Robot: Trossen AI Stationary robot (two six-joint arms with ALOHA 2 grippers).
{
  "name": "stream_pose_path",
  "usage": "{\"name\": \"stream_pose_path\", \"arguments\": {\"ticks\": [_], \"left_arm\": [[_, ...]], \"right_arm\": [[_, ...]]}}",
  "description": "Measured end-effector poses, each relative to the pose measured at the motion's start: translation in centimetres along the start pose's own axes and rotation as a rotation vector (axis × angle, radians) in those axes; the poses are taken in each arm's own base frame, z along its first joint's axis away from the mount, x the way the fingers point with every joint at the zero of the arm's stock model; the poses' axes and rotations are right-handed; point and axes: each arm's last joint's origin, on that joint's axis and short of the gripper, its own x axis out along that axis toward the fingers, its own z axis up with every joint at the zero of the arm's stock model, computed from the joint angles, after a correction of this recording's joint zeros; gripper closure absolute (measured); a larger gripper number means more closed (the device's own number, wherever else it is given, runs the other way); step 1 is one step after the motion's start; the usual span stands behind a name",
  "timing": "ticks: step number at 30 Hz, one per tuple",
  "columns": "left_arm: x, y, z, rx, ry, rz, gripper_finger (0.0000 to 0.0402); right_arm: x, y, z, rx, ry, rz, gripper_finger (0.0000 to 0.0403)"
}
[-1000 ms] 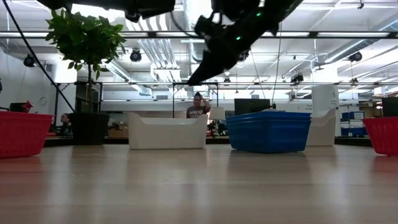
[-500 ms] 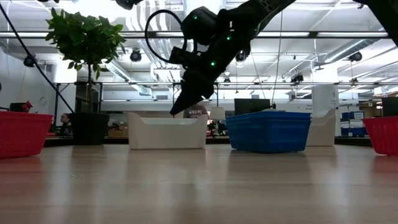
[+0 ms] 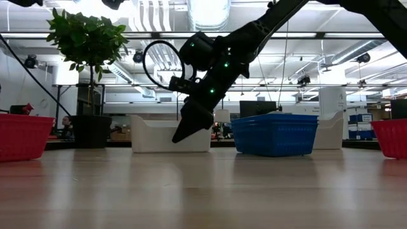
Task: Stack baskets by color
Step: Stack the left white bin on the stacked white bin
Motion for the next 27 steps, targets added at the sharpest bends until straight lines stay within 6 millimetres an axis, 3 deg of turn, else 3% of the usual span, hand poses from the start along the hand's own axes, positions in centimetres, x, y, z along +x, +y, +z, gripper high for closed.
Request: {"name": "stream_pose_path", "arguments": {"ticks": [5,12,20,27], "left_arm": [[-0.9,0.1,-0.2,-0.003,-0.017,0.005,0.0220],[-1.3,0.2,-0.1,-0.005,-0.029,0.008,0.0220],[-1.2,0.2,-0.1,-0.005,-0.025,0.007,0.0220],[-1.2,0.2,-0.2,-0.005,-0.023,0.006,0.0220]], "right_arm": [[0.1,0.0,-0.1,-0.005,0.002,0.000,0.0274],[0.2,0.1,-0.1,-0.042,0.006,0.003,0.0380],[-0.6,0.0,0.2,-0.068,0.004,0.004,0.0393],[-4.5,-0.5,1.8,-0.091,-0.009,-0.003,0.0394]]}}
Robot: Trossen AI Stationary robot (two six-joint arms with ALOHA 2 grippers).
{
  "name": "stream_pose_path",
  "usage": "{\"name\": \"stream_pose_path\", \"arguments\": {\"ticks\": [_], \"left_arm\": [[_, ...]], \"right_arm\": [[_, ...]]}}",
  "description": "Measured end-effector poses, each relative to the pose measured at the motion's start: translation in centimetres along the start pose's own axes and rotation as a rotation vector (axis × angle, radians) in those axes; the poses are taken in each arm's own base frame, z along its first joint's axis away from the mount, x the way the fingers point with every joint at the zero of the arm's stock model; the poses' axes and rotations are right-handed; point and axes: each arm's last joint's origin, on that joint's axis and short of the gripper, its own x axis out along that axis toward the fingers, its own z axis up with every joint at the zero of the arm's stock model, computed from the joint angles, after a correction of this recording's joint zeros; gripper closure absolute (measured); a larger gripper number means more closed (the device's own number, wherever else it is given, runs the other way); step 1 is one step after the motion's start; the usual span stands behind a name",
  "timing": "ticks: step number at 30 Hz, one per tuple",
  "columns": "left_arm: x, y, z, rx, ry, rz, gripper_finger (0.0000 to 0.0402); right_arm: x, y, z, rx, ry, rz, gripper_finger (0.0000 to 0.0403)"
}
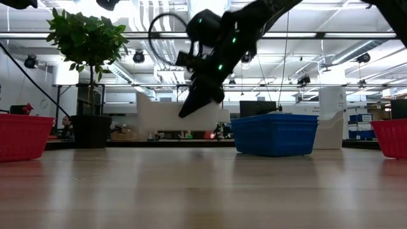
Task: Stack baskets by color
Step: Stack the left white bin on the stacked white bin
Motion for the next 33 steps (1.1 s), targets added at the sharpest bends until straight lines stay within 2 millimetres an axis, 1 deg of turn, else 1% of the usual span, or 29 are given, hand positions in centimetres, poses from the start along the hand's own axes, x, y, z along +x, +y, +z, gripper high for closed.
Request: {"name": "stream_pose_path", "arguments": {"ticks": [3,7,11,14,18,24,29,33], "left_arm": [[0.0,0.0,0.0,-0.001,0.000,0.000,0.0220],[0.0,0.0,0.0,-0.002,0.000,-0.001,0.0220],[0.0,0.0,0.0,-0.002,0.001,-0.001,0.0220],[0.0,0.0,0.0,-0.002,0.001,-0.001,0.0220],[0.0,0.0,0.0,-0.002,0.001,-0.001,0.0220],[0.0,0.0,0.0,-0.002,0.001,0.000,0.0220],[0.0,0.0,0.0,-0.001,0.001,-0.001,0.0220],[0.0,0.0,0.0,-0.001,0.002,-0.001,0.0220]], "right_arm": [[-2.3,-0.4,0.5,-0.008,0.014,0.003,0.0394],[-5.4,-0.9,0.5,-0.022,0.052,0.016,0.0394],[-8.1,-1.5,0.0,-0.009,0.065,0.009,0.0394],[-10.2,-2.0,-0.9,0.008,0.056,-0.011,0.0394],[-12.7,-2.4,-3.1,0.036,0.058,-0.038,0.0394],[-16.3,-2.8,-7.4,0.068,0.085,-0.084,0.0394],[-18.7,-2.5,-11.0,0.084,0.097,-0.128,0.0394],[-20.4,-2.3,-12.7,0.106,0.086,-0.172,0.0394]]}}
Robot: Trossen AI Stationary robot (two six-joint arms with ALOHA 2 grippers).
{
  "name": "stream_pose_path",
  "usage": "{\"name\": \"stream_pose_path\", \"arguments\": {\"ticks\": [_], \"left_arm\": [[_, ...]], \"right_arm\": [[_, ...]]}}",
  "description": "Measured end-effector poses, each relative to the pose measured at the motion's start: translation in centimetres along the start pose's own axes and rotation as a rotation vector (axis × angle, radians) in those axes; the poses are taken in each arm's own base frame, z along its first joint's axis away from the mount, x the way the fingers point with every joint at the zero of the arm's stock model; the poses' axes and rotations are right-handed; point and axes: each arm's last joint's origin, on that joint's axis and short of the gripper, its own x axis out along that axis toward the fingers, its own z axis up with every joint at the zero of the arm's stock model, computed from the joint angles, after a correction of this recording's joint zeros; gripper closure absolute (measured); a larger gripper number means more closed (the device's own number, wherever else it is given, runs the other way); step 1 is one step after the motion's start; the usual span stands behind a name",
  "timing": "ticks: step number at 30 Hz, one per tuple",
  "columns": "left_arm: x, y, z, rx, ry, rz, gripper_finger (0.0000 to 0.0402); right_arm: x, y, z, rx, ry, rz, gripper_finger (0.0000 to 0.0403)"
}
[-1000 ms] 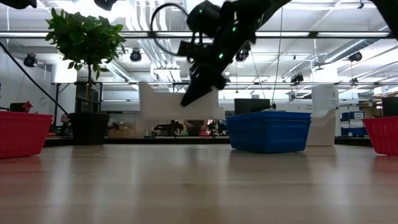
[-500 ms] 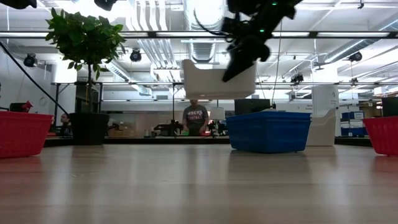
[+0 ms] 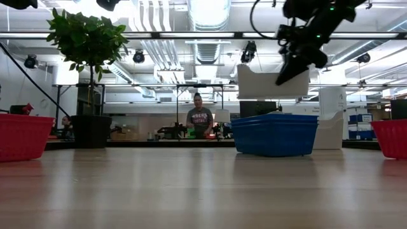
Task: Stack baskets by color
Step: Stack the left white bin on the stacked white bin
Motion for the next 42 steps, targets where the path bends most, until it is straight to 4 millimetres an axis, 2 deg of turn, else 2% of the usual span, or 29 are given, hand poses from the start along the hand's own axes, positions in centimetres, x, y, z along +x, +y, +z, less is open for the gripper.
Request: {"name": "stream_pose_path", "arguments": {"ticks": [7,14,20,28,33,42], "left_arm": [[0.0,0.0,0.0,0.001,0.000,0.000,0.0220],[0.0,0.0,0.0,0.001,0.001,0.000,0.0220],[0.0,0.0,-0.1,0.002,0.004,-0.001,0.0220],[0.0,0.0,-0.2,0.004,0.006,-0.001,0.0220],[0.0,0.0,-0.2,0.004,0.005,-0.002,0.0220],[0.0,0.0,-0.2,0.004,0.005,-0.001,0.0220]], "right_arm": [[-2.0,-0.1,-2.6,0.069,0.059,-0.023,0.0394],[-2.3,-0.3,-4.2,0.082,0.131,-0.017,0.0394],[-2.9,-0.9,-4.9,0.075,0.088,0.012,0.0394],[-4.2,-1.5,-6.8,0.113,0.049,0.020,0.0394],[-4.1,-2.0,-7.5,0.134,0.083,0.008,0.0394],[-2.2,-2.5,-7.8,0.114,0.138,0.068,0.0394]]}}
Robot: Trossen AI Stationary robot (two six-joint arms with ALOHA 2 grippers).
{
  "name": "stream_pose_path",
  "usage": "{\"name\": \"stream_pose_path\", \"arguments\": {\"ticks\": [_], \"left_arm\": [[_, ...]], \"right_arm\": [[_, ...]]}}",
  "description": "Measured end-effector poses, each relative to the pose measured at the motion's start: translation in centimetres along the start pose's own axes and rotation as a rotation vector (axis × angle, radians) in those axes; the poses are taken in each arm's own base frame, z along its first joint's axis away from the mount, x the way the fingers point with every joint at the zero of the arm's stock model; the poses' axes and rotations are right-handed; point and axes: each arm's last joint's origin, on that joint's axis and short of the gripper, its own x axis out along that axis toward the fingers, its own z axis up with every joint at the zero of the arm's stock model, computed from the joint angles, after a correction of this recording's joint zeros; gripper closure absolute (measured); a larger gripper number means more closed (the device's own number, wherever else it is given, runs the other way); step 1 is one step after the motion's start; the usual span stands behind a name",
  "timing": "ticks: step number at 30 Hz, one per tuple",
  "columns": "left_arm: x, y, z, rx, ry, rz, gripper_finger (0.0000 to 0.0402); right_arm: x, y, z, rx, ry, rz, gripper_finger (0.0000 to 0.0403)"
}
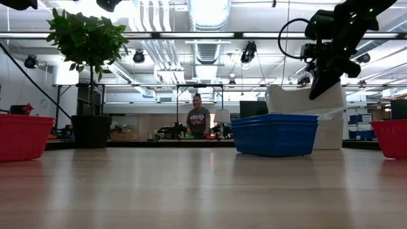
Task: Stack baskets by color
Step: Stack the left white bin on the stacked white bin
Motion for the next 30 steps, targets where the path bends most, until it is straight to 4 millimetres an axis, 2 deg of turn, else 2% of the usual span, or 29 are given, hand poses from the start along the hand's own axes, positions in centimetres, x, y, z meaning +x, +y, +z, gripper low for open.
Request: {"name": "stream_pose_path", "arguments": {"ticks": [19,30], "left_arm": [[0.0,0.0,0.0,0.000,0.000,0.000,0.0220],[0.0,0.0,0.0,0.001,0.000,0.000,0.0220]], "right_arm": [[1.7,-0.5,0.1,-0.009,0.048,0.026,0.0393],[1.7,-0.7,-0.1,0.021,0.109,-0.040,0.0326]]}}
